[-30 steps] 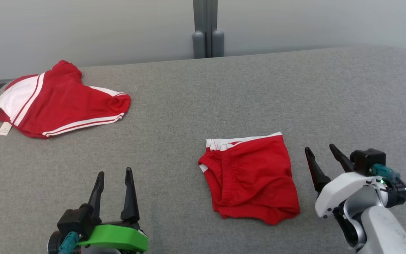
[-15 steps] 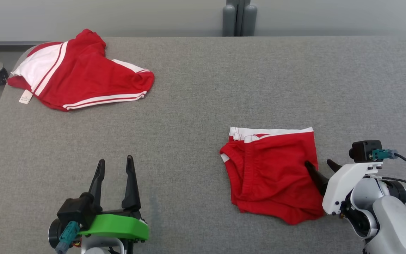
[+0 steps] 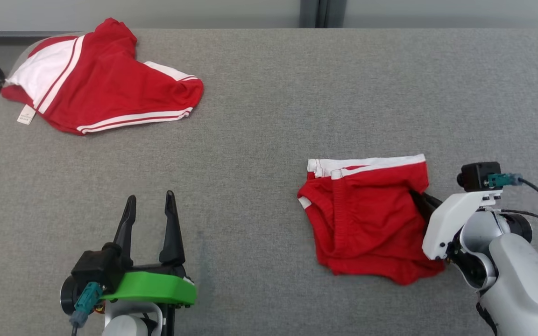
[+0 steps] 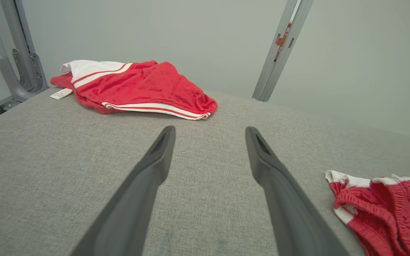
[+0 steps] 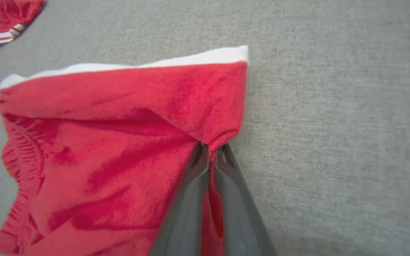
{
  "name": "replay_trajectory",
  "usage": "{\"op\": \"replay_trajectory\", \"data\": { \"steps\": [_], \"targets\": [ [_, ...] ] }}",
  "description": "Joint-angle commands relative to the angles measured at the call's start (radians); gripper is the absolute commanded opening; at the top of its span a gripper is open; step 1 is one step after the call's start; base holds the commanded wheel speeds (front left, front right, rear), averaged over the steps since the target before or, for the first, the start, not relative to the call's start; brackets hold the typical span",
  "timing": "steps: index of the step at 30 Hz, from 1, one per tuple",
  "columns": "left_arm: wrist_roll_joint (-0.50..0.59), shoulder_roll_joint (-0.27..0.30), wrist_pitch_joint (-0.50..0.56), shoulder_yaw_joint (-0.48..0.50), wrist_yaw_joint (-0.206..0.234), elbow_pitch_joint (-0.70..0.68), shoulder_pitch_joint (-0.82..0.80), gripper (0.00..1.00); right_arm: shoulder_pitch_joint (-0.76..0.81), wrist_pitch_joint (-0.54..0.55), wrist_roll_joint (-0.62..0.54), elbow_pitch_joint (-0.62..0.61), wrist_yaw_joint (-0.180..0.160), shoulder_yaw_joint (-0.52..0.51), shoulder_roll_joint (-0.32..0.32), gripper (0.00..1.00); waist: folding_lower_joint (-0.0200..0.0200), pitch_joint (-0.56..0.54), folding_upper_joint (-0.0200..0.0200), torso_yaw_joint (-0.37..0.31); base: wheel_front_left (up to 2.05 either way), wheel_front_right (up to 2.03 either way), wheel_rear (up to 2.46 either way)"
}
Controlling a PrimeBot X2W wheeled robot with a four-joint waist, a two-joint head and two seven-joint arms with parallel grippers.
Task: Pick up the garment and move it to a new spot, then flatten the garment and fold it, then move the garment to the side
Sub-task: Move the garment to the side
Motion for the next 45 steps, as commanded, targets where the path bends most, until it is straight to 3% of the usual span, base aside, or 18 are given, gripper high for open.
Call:
{"op": "replay_trajectory", "data": {
  "steps": [1, 9, 16, 22, 28, 36, 45],
  "targets": [
    [0.010, 0.001, 0.000, 0.001, -0.003, -0.007, -0.021, 1.00, -0.024, -0.016, -0.007, 0.005, -0.002, -0.013, -0.018, 0.00, 0.0000, 0.020, 0.0000, -0.037, 0.00, 0.00, 0.00],
    [0.045, 0.001, 0.000, 0.009, -0.016, -0.024, -0.062, 1.00, -0.103, -0.092, -0.031, 0.006, -0.002, -0.085, -0.039, 0.00, 0.0000, 0.083, 0.0000, -0.214, 0.00, 0.00, 0.00],
    [0.088, 0.012, 0.000, 0.007, -0.036, -0.013, -0.100, 1.00, -0.131, -0.134, -0.030, 0.025, -0.002, -0.133, -0.019, 0.00, 0.0000, 0.140, 0.0000, -0.394, 0.00, 0.00, 0.00],
    [0.105, 0.031, 0.000, -0.001, -0.042, -0.002, -0.127, 1.00, -0.153, -0.176, -0.033, 0.056, -0.002, -0.134, 0.008, 0.00, 0.0000, 0.171, 0.0000, -0.482, 0.00, 0.00, 0.00],
    [0.106, 0.041, 0.004, -0.010, -0.048, 0.008, -0.141, 1.00, -0.195, -0.225, -0.052, 0.116, -0.002, -0.115, 0.030, 0.00, 0.0000, 0.177, 0.0000, -0.488, 0.00, 0.00, 0.00],
    [0.106, 0.051, 0.002, -0.007, -0.036, -0.013, -0.141, 1.00, -0.315, -0.281, -0.091, 0.229, -0.002, -0.087, 0.003, 0.00, 0.0000, 0.181, 0.0000, -0.412, 0.00, 0.00, 0.00],
    [0.112, 0.069, 0.016, -0.010, -0.023, -0.066, -0.124, 1.00, -0.496, -0.299, -0.165, 0.396, -0.002, -0.103, -0.125, 0.00, 0.0000, 0.205, 0.0000, -0.315, 0.00, 0.00, 0.00]
  ]
}}
